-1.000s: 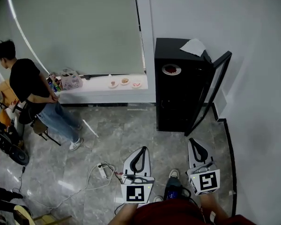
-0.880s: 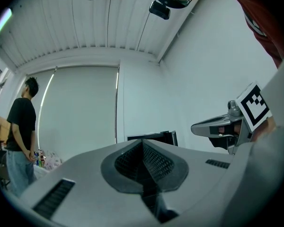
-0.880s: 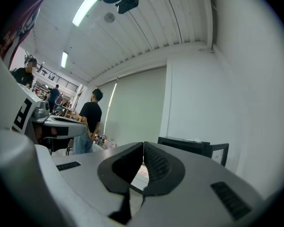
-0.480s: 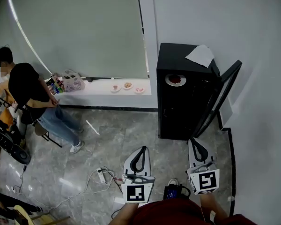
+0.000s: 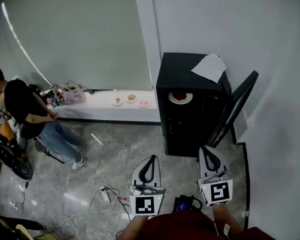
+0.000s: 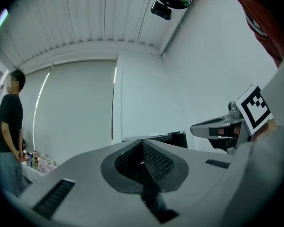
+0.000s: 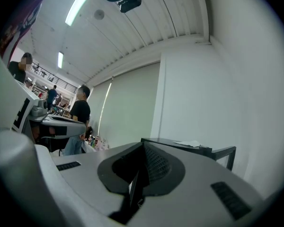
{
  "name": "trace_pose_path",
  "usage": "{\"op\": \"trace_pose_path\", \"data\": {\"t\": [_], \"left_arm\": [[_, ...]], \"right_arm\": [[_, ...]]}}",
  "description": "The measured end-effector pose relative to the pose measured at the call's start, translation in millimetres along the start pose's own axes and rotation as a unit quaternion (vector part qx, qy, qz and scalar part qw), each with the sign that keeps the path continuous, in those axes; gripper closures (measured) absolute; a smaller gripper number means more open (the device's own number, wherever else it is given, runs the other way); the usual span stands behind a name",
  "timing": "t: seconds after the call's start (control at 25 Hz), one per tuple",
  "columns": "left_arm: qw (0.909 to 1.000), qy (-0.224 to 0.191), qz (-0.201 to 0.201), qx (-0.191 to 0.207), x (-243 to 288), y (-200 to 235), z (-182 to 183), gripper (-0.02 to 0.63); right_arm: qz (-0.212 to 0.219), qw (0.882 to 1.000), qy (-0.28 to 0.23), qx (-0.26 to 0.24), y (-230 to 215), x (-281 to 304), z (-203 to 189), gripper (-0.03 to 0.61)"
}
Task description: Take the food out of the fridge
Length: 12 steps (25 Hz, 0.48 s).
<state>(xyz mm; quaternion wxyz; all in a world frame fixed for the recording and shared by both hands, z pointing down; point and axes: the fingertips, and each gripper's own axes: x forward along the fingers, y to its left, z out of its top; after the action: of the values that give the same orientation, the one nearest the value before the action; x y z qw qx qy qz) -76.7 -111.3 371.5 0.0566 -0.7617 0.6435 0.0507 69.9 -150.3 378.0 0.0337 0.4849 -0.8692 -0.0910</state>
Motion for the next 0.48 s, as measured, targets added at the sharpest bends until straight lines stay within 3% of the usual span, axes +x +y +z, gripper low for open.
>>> {"op": "trace_pose_path", "data": {"t": [0.48], "left_arm": [[0.9998,0.015,0.016,0.001,63,-9,-22,0.598]], "right_arm": [[0.014,1.000,-0.020,0.003,-42,49,-15,0.555]]}}
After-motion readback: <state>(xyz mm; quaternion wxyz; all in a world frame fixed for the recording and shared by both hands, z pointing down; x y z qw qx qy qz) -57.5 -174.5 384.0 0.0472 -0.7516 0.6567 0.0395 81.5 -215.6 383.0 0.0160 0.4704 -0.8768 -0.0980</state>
